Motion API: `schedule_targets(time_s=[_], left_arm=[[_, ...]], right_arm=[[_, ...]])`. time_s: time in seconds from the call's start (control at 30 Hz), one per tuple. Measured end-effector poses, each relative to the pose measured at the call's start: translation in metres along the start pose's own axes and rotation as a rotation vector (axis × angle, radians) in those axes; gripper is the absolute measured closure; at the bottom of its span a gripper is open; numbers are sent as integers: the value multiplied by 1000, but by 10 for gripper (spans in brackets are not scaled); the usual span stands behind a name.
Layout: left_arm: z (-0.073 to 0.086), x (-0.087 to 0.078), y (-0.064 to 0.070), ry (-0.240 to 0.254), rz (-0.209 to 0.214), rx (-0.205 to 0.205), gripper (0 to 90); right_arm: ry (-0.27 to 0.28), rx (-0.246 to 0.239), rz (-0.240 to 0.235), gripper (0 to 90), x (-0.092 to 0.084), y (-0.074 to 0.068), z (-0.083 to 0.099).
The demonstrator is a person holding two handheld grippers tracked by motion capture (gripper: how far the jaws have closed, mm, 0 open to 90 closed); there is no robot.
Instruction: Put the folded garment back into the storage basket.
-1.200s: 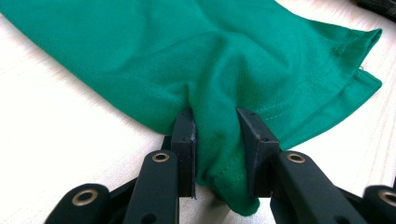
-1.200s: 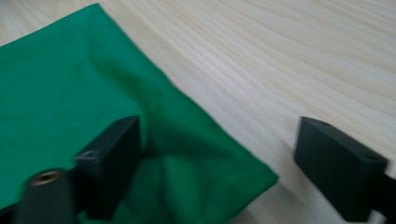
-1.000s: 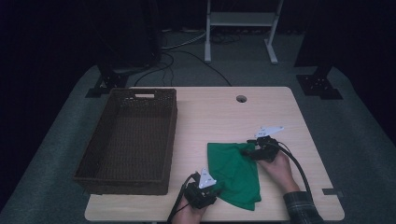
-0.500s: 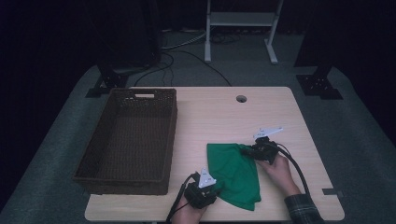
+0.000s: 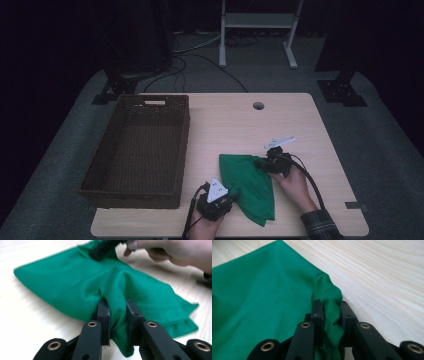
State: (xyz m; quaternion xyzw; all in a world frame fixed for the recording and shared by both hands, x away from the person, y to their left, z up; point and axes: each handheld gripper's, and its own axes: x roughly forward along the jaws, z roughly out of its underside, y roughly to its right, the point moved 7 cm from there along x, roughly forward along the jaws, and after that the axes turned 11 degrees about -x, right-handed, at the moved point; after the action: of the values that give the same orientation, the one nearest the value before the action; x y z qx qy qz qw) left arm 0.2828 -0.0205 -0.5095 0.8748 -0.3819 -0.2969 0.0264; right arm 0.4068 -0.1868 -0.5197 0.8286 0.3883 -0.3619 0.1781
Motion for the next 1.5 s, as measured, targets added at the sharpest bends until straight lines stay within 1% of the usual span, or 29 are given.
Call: schedule_targets(time_s=[0.17,0.3,0.4,0.43,0.47,0.5,0.6,0.67,0.77,0.93,1.07,1.17,1.37,1.5], left_arm=[[-7,-2,-1,75,15,-8,774],[-15,-5,-2,150,22,-5,774],[-22,-7,-3,213,30,-6,774],[-24,-7,-4,224,31,-7,774],[-26,-7,-5,232,34,-5,774],[-28,-7,-5,242,41,-11,774],[-35,-9,-8,269,42,-16,774],[-41,-11,-9,283,42,-18,774],[-49,-15,-11,302,34,-18,774],[-67,-22,-11,331,24,-18,774],[-85,-30,-9,357,14,-7,774],[-100,-37,-9,371,1,0,774],[-131,-54,-17,399,-12,-6,773],[-151,-68,-28,420,-28,-9,773]], right_arm=[[-22,2,7,779,1,-9,-3],[-28,10,-12,781,2,-18,-6],[-31,-6,-10,783,3,-25,-7],[-32,-14,-7,783,3,-27,-8],[-32,-13,-6,783,3,-28,-9],[-31,-14,-7,784,3,-30,-9],[-22,-10,-8,784,0,-31,-12],[-18,-4,-9,785,-3,-33,-15],[-2,-12,-5,784,-7,-35,-23],[33,-10,2,784,-18,-38,-40],[60,-11,14,784,-31,-38,-58],[80,-20,22,784,-41,-39,-72],[121,-39,11,784,-54,-42,-104],[149,-58,6,783,-59,-46,-128]])
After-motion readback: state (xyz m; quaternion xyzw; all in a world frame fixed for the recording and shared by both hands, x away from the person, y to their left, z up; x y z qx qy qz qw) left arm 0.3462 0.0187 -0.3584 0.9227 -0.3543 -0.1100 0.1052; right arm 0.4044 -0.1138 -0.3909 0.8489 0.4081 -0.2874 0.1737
